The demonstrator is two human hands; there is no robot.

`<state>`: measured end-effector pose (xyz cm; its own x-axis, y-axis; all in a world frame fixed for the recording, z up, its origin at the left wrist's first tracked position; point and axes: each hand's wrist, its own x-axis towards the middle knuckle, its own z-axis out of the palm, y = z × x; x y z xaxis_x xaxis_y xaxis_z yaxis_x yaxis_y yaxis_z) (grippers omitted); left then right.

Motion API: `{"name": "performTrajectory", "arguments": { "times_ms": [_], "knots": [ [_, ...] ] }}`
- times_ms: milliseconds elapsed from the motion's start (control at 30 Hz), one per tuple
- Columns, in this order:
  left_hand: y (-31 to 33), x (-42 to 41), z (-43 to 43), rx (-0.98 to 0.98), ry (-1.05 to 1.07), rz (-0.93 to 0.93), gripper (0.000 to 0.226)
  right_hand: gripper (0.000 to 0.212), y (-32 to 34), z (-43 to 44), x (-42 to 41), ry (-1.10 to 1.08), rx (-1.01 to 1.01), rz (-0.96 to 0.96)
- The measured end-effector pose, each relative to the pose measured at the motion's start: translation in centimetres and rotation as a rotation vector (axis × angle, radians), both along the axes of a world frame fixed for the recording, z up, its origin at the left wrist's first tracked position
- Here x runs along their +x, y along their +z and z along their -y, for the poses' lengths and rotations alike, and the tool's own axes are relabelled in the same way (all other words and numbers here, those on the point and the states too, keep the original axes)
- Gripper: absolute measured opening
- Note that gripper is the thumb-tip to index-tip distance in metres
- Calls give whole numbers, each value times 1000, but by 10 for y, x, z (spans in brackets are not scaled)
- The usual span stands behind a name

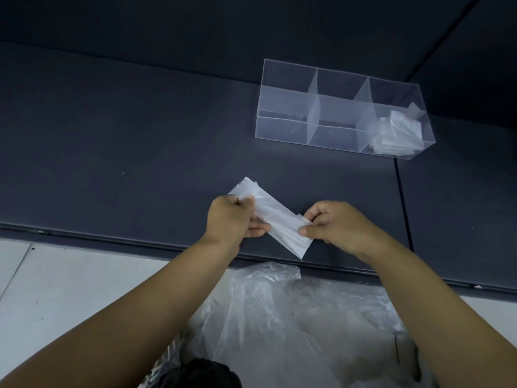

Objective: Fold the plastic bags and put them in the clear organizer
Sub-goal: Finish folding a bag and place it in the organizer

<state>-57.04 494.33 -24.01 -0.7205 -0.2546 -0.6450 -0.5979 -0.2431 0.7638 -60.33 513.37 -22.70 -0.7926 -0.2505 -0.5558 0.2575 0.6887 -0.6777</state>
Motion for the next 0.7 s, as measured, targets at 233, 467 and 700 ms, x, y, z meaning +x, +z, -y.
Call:
{"name": "performTrajectory", "arguments": {
  "times_ms": [233,467,700],
  "knots": [
    [-3,2,19,-603,2,-277,12,19,1,3,1,-10,29,-21],
    [-6,44,-22,-1011,-814,-811,44,18,8,5,0,8,12,-4],
    [-16,48,-18,-974,-708,-723,53,10,32,5,1,-184,-226,189]
  ]
}}
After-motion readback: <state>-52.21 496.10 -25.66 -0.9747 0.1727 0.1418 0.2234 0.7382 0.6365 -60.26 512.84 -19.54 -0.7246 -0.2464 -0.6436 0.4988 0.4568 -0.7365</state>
